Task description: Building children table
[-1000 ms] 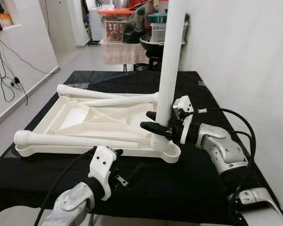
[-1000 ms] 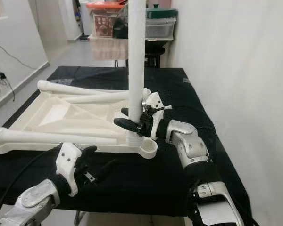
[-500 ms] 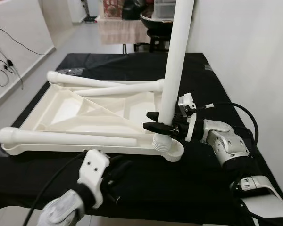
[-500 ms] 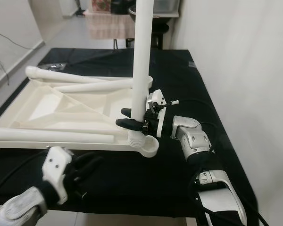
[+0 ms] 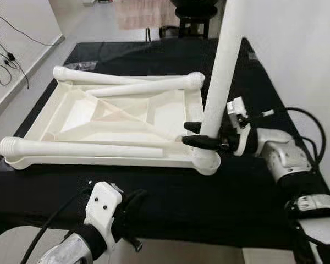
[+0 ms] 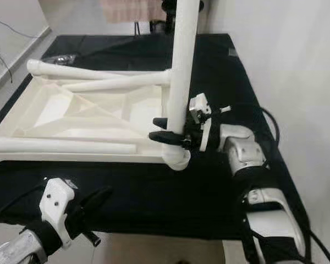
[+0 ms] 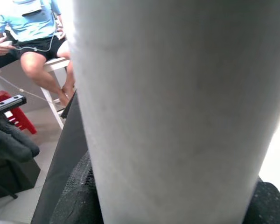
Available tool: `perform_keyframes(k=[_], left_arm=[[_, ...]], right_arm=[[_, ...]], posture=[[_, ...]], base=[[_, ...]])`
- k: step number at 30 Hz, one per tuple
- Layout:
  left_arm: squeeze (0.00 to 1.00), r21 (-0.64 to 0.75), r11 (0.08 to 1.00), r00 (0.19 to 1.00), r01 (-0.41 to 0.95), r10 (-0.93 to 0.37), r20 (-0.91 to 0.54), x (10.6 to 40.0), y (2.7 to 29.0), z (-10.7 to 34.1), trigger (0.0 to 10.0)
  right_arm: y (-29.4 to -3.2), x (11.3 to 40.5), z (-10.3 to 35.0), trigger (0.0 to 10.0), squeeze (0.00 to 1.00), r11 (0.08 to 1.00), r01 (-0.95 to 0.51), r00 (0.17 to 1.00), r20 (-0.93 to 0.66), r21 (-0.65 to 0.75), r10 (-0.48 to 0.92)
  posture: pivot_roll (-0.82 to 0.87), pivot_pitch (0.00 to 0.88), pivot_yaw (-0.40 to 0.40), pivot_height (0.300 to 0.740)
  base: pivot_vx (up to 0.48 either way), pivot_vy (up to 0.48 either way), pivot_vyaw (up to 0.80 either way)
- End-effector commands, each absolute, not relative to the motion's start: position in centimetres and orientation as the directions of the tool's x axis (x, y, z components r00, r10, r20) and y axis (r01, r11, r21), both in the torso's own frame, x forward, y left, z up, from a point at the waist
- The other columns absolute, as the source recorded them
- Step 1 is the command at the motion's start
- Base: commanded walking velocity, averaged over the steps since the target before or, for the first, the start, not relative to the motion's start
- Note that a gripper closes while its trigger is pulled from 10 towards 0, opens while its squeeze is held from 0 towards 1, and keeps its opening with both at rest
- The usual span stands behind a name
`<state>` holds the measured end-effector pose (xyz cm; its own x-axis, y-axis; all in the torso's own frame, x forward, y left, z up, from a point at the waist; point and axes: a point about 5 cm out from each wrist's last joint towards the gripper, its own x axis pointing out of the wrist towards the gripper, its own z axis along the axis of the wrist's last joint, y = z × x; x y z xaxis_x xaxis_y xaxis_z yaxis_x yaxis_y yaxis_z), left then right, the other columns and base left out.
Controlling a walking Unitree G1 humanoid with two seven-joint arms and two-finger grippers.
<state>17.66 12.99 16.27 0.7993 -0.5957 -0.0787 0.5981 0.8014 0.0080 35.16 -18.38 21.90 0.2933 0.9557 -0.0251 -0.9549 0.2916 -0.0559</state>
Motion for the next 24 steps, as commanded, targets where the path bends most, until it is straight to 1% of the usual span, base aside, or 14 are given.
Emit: perform_keyframes(k=[1,7,15,16,17,18,20,22,23,24], left_arm=[[0.0,0.004,0.799,0.795,0.601,-0.597,-0.106,17.1,13.3,16.3,10.0],[0.0,-0.008,0.799,0.794,0.601,-0.597,-0.115,16.7,13.5,16.4,10.0],[0.0,-0.013,0.801,0.794,0.599,-0.595,-0.124,16.6,13.7,16.6,10.0],[0.0,-0.013,0.802,0.794,0.598,-0.594,-0.126,16.5,13.7,16.7,10.0],[0.0,-0.013,0.802,0.794,0.598,-0.594,-0.126,16.5,13.7,16.7,10.0],[0.0,-0.014,0.802,0.795,0.597,-0.594,-0.128,16.5,13.7,16.7,10.0],[0.0,-0.017,0.803,0.795,0.595,-0.592,-0.131,16.5,13.8,16.8,10.0],[0.0,-0.017,0.803,0.795,0.595,-0.592,-0.131,16.5,13.8,16.8,10.0],[0.0,-0.019,0.803,0.795,0.595,-0.592,-0.133,16.5,13.9,16.8,10.0],[0.0,-0.019,0.803,0.795,0.595,-0.592,-0.133,16.5,13.9,16.8,10.0]], right_arm=[[-19.2,34.8,20.3,10.0,0.0,0.295,-0.955,0.295,-0.07,-0.015,0.953],[-19.8,34.7,19.8,10.0,0.0,0.294,-0.956,0.294,-0.076,-0.018,0.953],[-18.4,35.1,19.8,10.0,0.0,0.283,-0.957,0.287,-0.073,-0.063,0.955],[-18.0,34.9,19.5,10.0,0.0,0.258,-0.962,0.265,-0.095,-0.085,0.959],[-18.0,34.9,19.5,10.0,0.0,0.258,-0.962,0.265,-0.095,-0.085,0.959],[-17.8,34.8,19.4,10.0,0.0,0.237,-0.966,0.248,-0.111,-0.1,0.962],[-17.2,34.1,18.8,10.0,0.0,0.17,-0.977,0.191,-0.167,-0.132,0.967],[-17.2,34.1,18.8,10.0,0.0,0.17,-0.977,0.191,-0.167,-0.132,0.967],[-17.0,33.7,18.4,10.0,0.0,0.135,-0.979,0.165,-0.199,-0.155,0.966],[-17.0,33.7,18.4,10.0,0.0,0.135,-0.979,0.165,-0.199,-0.155,0.966]], posture=[[0.05,0.275,0.029,0.74],[0.05,0.283,0.037,0.74],[0.06,0.295,0.044,0.74],[0.07,0.297,0.046,0.74],[0.07,0.297,0.046,0.74],[0.06,0.298,0.046,0.74],[0.06,0.302,0.047,0.74],[0.06,0.302,0.047,0.74],[0.06,0.306,0.05,0.74],[0.06,0.306,0.05,0.74]], base=[[0.0,0.0,0.0],[0.0,0.0,0.0],[0.0,0.0,0.0],[0.0,0.0,0.0],[0.0,0.0,0.0],[0.0,0.0,0.0],[0.0,0.0,0.0],[0.0,0.0,0.0],[0.0,0.0,0.0],[0.0,0.0,0.0]])
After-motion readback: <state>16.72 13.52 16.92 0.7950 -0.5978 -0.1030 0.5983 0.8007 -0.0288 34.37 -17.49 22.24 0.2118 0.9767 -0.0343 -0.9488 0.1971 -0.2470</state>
